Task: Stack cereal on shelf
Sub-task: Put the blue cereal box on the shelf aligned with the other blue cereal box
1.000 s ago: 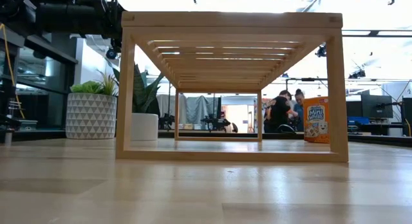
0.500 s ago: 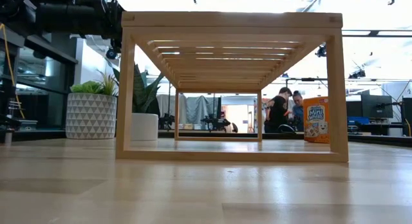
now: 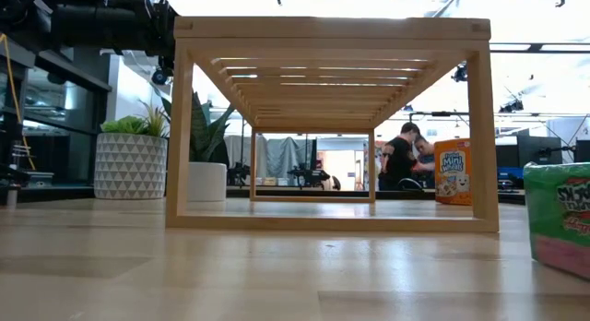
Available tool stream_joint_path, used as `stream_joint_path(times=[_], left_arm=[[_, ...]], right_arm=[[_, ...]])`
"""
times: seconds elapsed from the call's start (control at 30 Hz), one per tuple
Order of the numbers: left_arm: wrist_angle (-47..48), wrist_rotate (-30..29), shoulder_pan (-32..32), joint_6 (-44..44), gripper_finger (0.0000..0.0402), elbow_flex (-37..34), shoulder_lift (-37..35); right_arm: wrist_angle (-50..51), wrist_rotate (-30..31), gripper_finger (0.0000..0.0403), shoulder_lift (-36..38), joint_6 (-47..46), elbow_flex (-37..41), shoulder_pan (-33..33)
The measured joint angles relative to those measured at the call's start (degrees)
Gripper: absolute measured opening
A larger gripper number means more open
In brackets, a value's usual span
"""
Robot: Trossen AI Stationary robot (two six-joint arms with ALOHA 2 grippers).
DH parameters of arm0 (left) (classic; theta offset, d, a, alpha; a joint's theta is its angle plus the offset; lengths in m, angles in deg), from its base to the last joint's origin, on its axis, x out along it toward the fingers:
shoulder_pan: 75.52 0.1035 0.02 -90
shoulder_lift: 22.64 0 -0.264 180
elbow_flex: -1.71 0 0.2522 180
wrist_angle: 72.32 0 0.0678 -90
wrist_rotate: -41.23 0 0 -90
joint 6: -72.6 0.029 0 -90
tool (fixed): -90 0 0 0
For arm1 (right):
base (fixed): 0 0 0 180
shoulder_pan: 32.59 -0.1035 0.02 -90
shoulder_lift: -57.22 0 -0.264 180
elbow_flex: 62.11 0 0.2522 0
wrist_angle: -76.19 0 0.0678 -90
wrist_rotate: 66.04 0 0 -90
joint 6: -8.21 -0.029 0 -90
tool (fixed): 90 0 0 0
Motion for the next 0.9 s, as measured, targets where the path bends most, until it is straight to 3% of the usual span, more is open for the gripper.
stream_joint_path(times=[0.17, 0.37, 0.57, 0.9], left_arm=[[0.0, 0.0, 0.0, 0.03, 0.0, 0.0, -0.02], [0.07, 0.0, 0.02, 0.07, 0.0, 0.0, -0.02], [0.11, -0.84, 0.02, 0.12, 0.0, 0.0, 0.0], [0.09, -2.27, 0.02, 0.11, 0.0, 0.0, -0.01]], right_arm=[[-4.2, -9.27, 0.0115, -4.19, 10.1, -0.35, 14.26], [-1.81, -13.67, 0.0114, -8.39, 14.65, -0.35, 25.38], [-4.69, -15.95, 0.0114, -10.26, 17.14, -0.35, 29.4], [-5.73, -19.35, 0.0114, -14.66, 18.85, -0.33, 29.6]])
